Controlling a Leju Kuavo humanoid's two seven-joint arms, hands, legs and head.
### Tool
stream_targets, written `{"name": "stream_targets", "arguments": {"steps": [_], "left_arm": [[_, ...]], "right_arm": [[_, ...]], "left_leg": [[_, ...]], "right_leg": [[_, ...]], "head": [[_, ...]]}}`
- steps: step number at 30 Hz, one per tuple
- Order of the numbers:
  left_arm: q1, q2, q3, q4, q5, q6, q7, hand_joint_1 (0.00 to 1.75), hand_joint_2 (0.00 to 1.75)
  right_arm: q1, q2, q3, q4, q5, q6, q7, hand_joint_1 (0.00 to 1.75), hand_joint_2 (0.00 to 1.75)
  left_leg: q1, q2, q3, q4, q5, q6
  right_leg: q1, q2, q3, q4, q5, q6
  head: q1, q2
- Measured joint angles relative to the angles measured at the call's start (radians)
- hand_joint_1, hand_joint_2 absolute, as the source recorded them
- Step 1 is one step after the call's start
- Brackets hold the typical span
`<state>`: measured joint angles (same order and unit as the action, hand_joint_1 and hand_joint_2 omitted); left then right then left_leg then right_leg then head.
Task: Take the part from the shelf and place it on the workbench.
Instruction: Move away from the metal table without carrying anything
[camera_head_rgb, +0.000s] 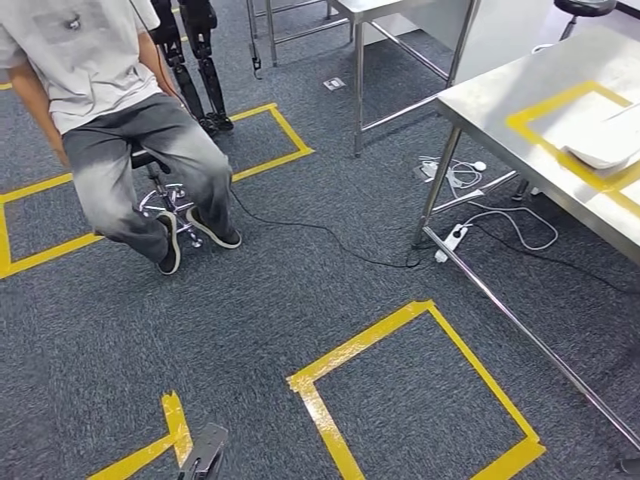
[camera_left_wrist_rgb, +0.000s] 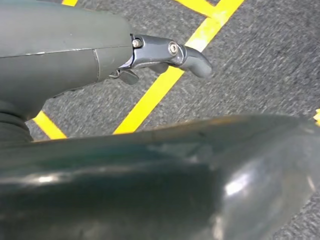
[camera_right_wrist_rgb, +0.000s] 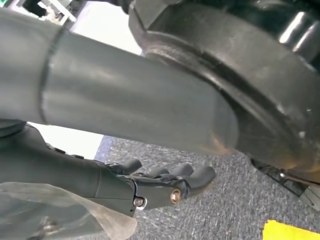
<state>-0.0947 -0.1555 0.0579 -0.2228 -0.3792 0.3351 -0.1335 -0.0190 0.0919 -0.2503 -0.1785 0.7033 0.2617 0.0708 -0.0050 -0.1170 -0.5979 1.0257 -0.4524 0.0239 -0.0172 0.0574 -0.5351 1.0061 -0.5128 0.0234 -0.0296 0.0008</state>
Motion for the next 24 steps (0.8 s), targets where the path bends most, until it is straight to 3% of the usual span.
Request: {"name": "stream_targets", "arguments": {"steps": [2, 4, 6, 7, 8, 9, 11, 13, 14, 16, 18, 20, 21, 22, 24], "left_arm": [[0.003, 0.001, 0.000, 0.000, 0.000, 0.000, 0.000, 0.00, 0.00], [0.000, 0.001, 0.000, 0.000, 0.000, 0.000, 0.000, 0.00, 0.00], [-0.001, 0.001, 0.000, 0.000, 0.000, 0.000, 0.000, 0.00, 0.00], [0.000, 0.001, 0.000, 0.000, 0.000, 0.000, 0.000, 0.00, 0.00], [0.002, 0.001, 0.000, 0.000, 0.000, -0.001, 0.000, 0.00, 0.00], [0.003, 0.001, 0.000, 0.000, 0.000, -0.002, 0.000, 0.00, 0.00], [0.001, 0.002, 0.000, 0.000, 0.000, -0.003, 0.000, 0.00, 0.00], [-0.002, 0.001, 0.000, 0.000, 0.000, -0.004, 0.000, 0.00, 0.00], [-0.001, 0.002, 0.000, 0.000, 0.000, -0.004, 0.000, 0.00, 0.00], [0.003, 0.003, 0.000, 0.000, 0.001, -0.003, 0.000, 0.00, 0.00], [0.003, 0.005, 0.000, 0.000, 0.001, -0.003, 0.000, 0.00, 0.00], [-0.001, 0.005, 0.001, 0.000, 0.002, -0.003, -0.001, 0.00, 0.00], [-0.001, 0.005, 0.001, 0.000, 0.002, -0.003, -0.001, 0.00, 0.00], [-0.001, 0.005, 0.001, 0.000, 0.002, -0.003, -0.001, 0.00, 0.00], [0.001, 0.005, 0.001, 0.000, 0.003, -0.003, -0.001, 0.00, 0.00]], "right_arm": [[0.000, 0.001, 0.000, 0.000, 0.000, 0.002, -0.001, 0.00, 0.00], [0.003, 0.000, 0.000, 0.000, 0.000, 0.005, -0.002, 0.00, 0.00], [0.004, -0.002, 0.000, 0.000, 0.000, 0.007, -0.002, 0.00, 0.00], [0.004, -0.002, 0.001, 0.000, 0.000, 0.008, -0.002, 0.00, 0.00], [0.003, -0.002, 0.001, 0.000, 0.000, 0.010, -0.002, 0.00, 0.00], [0.003, -0.002, 0.001, 0.000, 0.001, 0.011, -0.002, 0.00, 0.00], [0.002, -0.002, 0.001, 0.000, 0.001, 0.013, -0.002, 0.00, 0.00], [0.001, -0.002, 0.001, 0.000, 0.003, 0.014, -0.002, 0.00, 0.00], [-0.001, -0.002, 0.002, 0.000, 0.005, 0.015, -0.002, 0.00, 0.00], [-0.005, -0.002, 0.004, 0.000, 0.009, 0.017, -0.002, 0.00, 0.00], [-0.007, -0.002, 0.007, 0.000, 0.011, 0.018, -0.002, 0.00, 0.00], [-0.004, -0.002, 0.009, 0.001, 0.012, 0.020, -0.003, 0.00, 0.00], [-0.004, -0.002, 0.011, 0.001, 0.013, 0.020, -0.004, 0.00, 0.00], [-0.004, -0.002, 0.013, 0.001, 0.014, 0.021, -0.006, 0.00, 0.00], [-0.005, -0.002, 0.015, 0.001, 0.015, 0.021, -0.007, 0.00, 0.00]], "left_leg": [[-0.001, 0.029, -0.014, 0.027, -0.019, -0.010], [0.000, 0.082, -0.059, 0.127, -0.076, -0.019], [0.007, 0.102, -0.115, 0.250, -0.127, -0.027], [0.010, 0.104, -0.126, 0.277, -0.129, -0.030], [0.013, 0.107, -0.119, 0.265, -0.113, -0.032], [0.015, 0.113, -0.095, 0.219, -0.082, -0.033], [0.012, 0.148, -0.025, 0.085, -0.026, -0.031], [0.004, 0.177, 0.010, 0.013, -0.014, -0.020], [-0.001, 0.178, 0.011, 0.006, -0.018, -0.014], [-0.001, 0.159, 0.010, 0.002, -0.016, 0.000], [0.001, 0.140, 0.012, -0.003, -0.012, 0.013], [0.001, 0.119, 0.011, -0.005, -0.010, 0.022], [-0.001, 0.108, 0.011, -0.005, -0.010, 0.025], [-0.002, 0.096, 0.012, -0.004, -0.010, 0.026], [-0.005, 0.074, 0.013, -0.004, -0.010, 0.026]], "right_leg": [[-0.002, -0.023, 0.005, -0.008, 0.005, -0.009], [-0.002, -0.052, 0.009, -0.012, 0.005, -0.016], [-0.001, -0.081, 0.011, -0.012, 0.003, -0.019], [0.000, -0.094, 0.011, -0.012, 0.001, -0.019], [0.000, -0.106, 0.013, -0.012, 0.000, -0.018], [-0.001, -0.118, 0.015, -0.011, -0.002, -0.016], [0.002, -0.139, 0.022, -0.010, -0.009, -0.008], [0.007, -0.157, 0.026, -0.009, -0.015, 0.003], [0.008, -0.165, 0.028, -0.010, -0.017, 0.009], [0.004, -0.173, 0.031, -0.009, -0.023, 0.020], [0.000, -0.134, 0.012, 0.035, -0.057, 0.028], [-0.001, -0.081, -0.047, 0.156, -0.118, 0.028], [0.000, -0.069, -0.081, 0.224, -0.142, 0.027], [0.001, -0.063, -0.107, 0.270, -0.151, 0.025], [0.003, -0.058, -0.120, 0.276, -0.124, 0.020]], "head": [[-0.003, 0.000], [-0.008, 0.000], [-0.009, 0.000], [-0.010, 0.000], [-0.010, 0.000], [-0.010, 0.000], [-0.010, 0.000], [-0.009, 0.000], [-0.008, 0.000], [-0.007, 0.000], [-0.003, 0.000], [0.002, 0.000], [0.003, 0.000], [0.003, 0.000], [0.003, 0.000]]}}
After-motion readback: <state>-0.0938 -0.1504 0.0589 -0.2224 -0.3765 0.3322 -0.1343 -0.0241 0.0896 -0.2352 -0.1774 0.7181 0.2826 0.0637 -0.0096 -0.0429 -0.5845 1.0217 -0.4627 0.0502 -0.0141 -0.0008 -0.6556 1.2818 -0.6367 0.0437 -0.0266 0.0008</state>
